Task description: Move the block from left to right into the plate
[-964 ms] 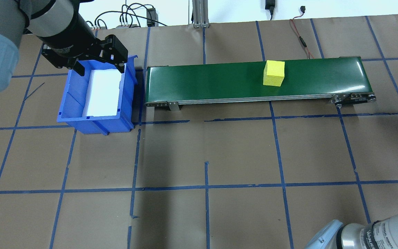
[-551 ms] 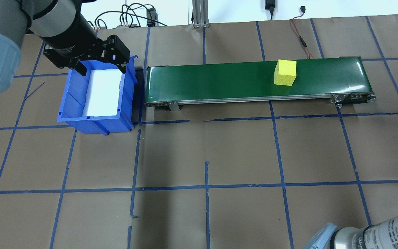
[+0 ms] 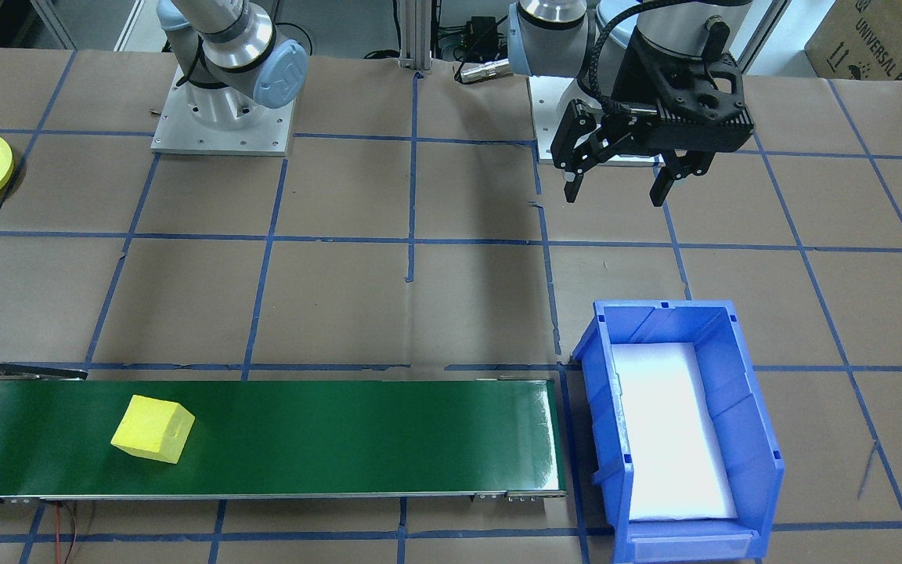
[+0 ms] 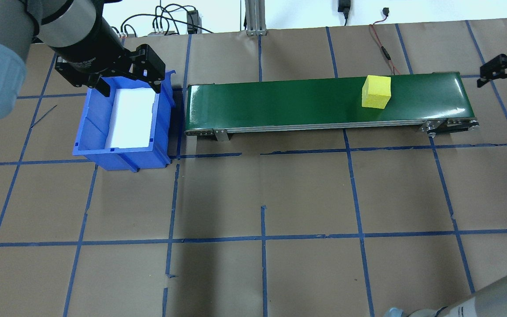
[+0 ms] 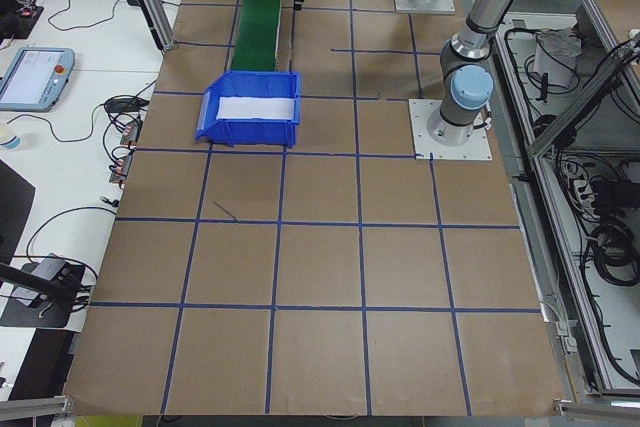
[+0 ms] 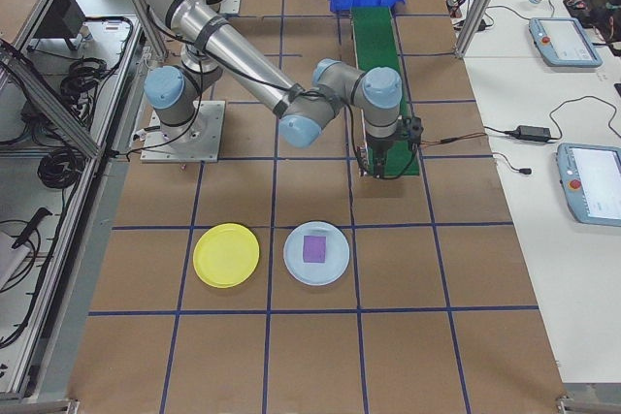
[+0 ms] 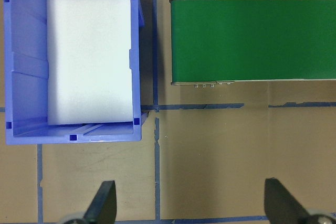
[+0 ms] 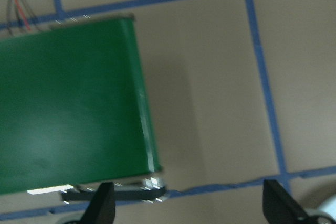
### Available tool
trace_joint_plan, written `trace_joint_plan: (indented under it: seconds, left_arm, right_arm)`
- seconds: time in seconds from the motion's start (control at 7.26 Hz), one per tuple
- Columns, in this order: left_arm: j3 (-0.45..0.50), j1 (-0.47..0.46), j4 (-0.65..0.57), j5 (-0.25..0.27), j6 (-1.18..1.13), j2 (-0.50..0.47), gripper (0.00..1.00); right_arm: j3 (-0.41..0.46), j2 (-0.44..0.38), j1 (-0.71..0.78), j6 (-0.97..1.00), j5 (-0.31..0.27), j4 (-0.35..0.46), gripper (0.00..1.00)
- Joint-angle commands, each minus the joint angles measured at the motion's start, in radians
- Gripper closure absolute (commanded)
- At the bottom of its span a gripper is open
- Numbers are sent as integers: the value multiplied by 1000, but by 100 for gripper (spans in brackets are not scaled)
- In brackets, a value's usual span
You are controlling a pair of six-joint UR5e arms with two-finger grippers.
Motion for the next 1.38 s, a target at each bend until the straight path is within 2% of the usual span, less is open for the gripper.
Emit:
trace_joint_plan:
  seconds: [0.0, 0.28, 0.55, 0.83, 0.96, 1.1, 1.24]
  left_arm:
    - [0, 0, 0, 0, 0, 0, 0]
    - [0, 0, 0, 0, 0, 0, 0]
    - [0, 0, 0, 0, 0, 2, 0]
    - [2, 0, 0, 0, 0, 2, 0]
    - [0, 0, 0, 0, 0, 2, 0]
    - [2, 0, 0, 0, 0, 0, 0]
    - [2, 0, 0, 0, 1, 2, 0]
  right_arm:
    - [-57, 33, 140, 276, 80, -1, 0]
    - [-71, 47, 193, 375, 83, -1, 0]
    - [-69, 108, 218, 366, 83, -11, 0]
    - [-37, 129, 218, 336, 79, -11, 0]
    - [-25, 134, 218, 322, 65, -31, 5]
    - [-16, 140, 217, 237, -56, -34, 33]
    - [-14, 136, 217, 221, -141, -34, 57]
